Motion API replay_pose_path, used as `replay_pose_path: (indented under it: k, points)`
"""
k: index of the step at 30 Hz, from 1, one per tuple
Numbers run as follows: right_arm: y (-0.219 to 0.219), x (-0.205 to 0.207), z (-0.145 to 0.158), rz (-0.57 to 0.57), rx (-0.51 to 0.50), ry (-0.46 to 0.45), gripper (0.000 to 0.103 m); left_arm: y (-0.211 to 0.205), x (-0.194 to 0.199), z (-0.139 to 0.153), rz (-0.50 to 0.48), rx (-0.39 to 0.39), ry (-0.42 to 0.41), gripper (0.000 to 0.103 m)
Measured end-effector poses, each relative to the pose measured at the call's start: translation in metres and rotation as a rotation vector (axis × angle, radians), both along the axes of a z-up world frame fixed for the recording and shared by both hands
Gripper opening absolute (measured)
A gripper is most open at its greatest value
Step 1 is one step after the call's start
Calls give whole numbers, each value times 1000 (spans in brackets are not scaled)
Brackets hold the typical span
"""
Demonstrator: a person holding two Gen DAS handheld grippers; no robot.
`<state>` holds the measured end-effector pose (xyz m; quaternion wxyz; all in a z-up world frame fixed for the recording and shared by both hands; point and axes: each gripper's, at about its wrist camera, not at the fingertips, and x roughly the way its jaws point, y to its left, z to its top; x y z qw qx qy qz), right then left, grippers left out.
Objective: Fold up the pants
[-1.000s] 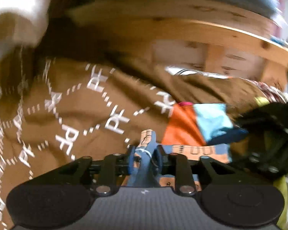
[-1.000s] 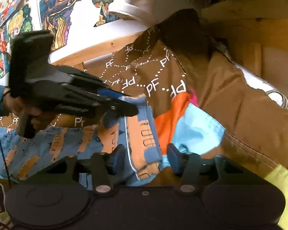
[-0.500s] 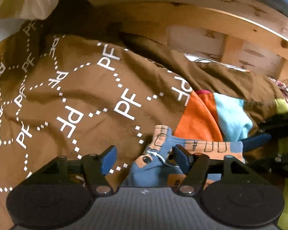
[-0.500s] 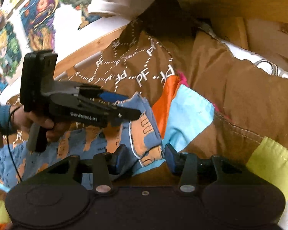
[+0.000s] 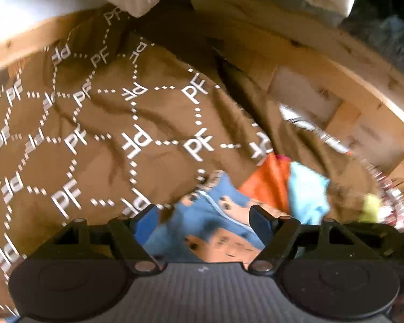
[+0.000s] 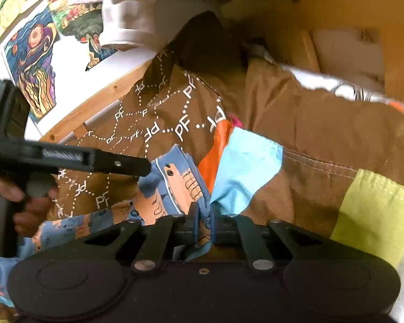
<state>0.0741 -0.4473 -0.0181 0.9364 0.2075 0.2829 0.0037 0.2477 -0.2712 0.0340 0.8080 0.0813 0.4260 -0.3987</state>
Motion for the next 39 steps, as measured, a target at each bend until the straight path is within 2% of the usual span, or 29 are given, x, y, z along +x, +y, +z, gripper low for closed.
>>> replay_pose_path:
  k: [5,7,10,12,14,16,21,27,32,36,37,39]
  points:
    - [42,-7,12,45,-253,-62,8,-6,13,11,23,-66,119,78]
    - [51,-7,13,66,-296,-71,8,-15,22,11,45,-59,168,78]
    - [59,-5,11,90,-369,-69,8,-34,32,3,68,-8,246,75]
    - [58,-3,8,87,-387,-48,10,-47,36,-5,91,48,258,70]
    - [54,-3,5,63,-394,-14,27,-57,39,-14,109,100,258,68]
    - [49,-7,7,47,-361,2,32,-61,41,-23,115,125,256,68]
    - [36,-17,6,44,-88,63,32,-57,43,-38,131,111,283,68]
    - [32,-12,3,-27,-51,65,32,-56,41,-40,121,105,283,70]
    - [22,-3,-2,-68,58,57,40,-57,46,-40,126,92,295,70]
    - [15,3,-8,-115,161,36,42,-55,48,-40,136,84,304,70]
    - [12,2,-8,-125,183,31,40,-56,48,-39,135,85,301,70]
    - [9,0,-10,-163,220,22,29,-55,47,-39,136,85,299,71]
